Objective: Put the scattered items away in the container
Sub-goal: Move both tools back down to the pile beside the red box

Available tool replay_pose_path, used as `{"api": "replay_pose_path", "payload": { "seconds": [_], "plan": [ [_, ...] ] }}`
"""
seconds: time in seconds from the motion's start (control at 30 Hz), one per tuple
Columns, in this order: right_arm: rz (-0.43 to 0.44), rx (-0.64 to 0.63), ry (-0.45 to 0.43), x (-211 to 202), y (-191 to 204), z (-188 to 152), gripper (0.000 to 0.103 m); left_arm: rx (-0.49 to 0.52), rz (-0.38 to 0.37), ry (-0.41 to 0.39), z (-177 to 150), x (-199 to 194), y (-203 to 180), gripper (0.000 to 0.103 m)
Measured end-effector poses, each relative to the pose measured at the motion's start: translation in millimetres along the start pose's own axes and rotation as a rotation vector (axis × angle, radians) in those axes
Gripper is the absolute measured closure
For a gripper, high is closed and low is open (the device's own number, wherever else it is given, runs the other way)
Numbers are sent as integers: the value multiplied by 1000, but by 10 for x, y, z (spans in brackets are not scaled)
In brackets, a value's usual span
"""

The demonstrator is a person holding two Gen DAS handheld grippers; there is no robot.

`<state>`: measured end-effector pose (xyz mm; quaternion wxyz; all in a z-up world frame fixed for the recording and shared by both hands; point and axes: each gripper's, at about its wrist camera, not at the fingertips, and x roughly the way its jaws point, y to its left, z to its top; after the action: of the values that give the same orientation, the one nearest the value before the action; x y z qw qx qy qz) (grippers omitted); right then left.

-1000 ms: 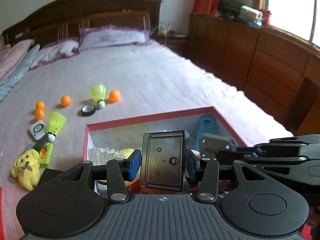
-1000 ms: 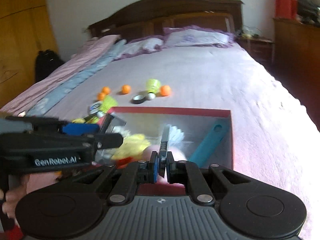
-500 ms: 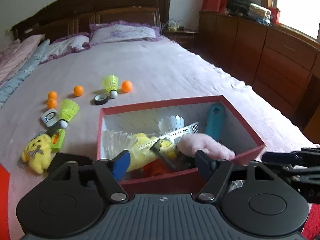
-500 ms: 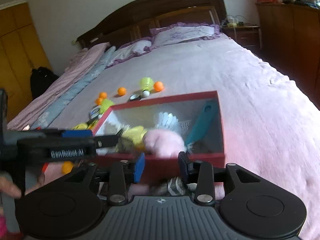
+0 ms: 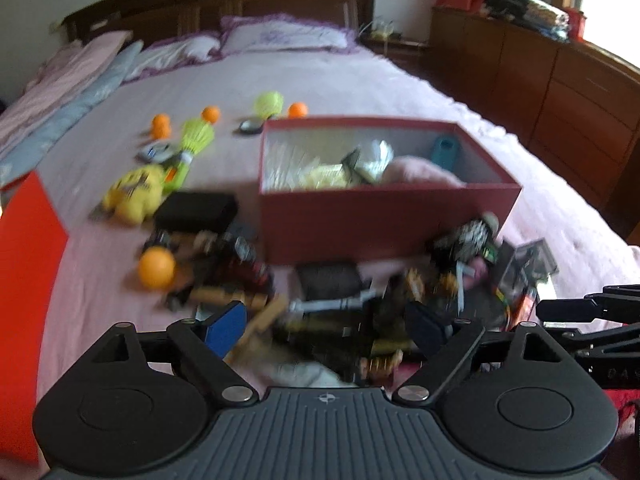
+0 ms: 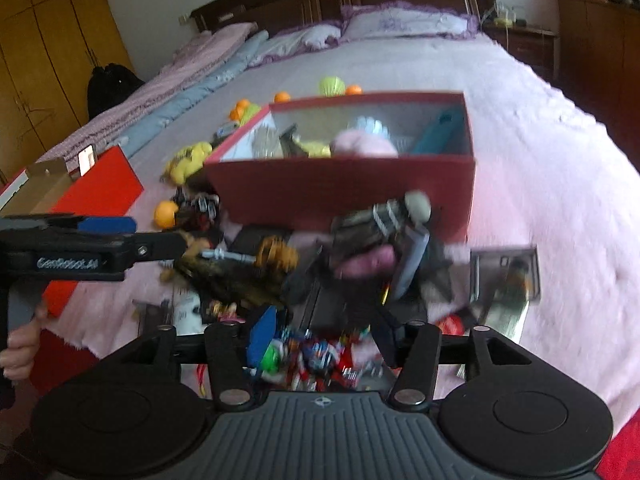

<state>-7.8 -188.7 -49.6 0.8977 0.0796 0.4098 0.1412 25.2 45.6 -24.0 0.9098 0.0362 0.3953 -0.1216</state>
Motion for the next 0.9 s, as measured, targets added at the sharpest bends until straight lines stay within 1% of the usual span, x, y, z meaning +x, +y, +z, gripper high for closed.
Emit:
{"api": "replay_pose_path", "payload": {
  "seconds": [0.1, 0.17, 0.27, 0.43, 0.5, 0.57, 0.6, 0.67, 0.73, 0.77, 0.83, 0.9],
  "plan": [
    [-24, 14, 17, 19, -28, -79, 46, -13, 21, 24, -136, -60, 8, 14],
    [-38, 29, 35, 36, -62, -140, 44, -11, 35, 35, -228, -98, 14, 12],
    [-56, 49, 66, 56, -108, -246, 43, -5, 62, 56, -377, -128, 33, 11],
    [-80, 41, 129, 168, -102, -451, 42, -46, 70, 103, -575, -108, 142, 11],
    [-90, 19, 133, 209, -66, -520, 39, -66, 72, 109, -614, -87, 181, 11],
    [-92, -10, 131, 222, -14, -555, 31, -82, 65, 110, -632, -60, 211, 11],
    [-89, -18, 132, 224, 5, -565, 28, -89, 60, 111, -635, -41, 219, 11],
    [-79, -8, 133, 236, 5, -581, 21, -99, 50, 116, -639, -2, 224, 11],
    [-62, 8, 135, 250, -16, -589, 17, -100, 38, 121, -648, 39, 215, 11],
    [-52, 15, 141, 262, -27, -594, 11, -99, 33, 125, -655, 62, 206, 11],
    [-35, 22, 148, 287, -40, -607, 1, -95, 32, 137, -679, 113, 184, 11],
    [-27, 3, 148, 309, -25, -624, 0, -94, 34, 149, -707, 172, 172, 11]
  ]
}}
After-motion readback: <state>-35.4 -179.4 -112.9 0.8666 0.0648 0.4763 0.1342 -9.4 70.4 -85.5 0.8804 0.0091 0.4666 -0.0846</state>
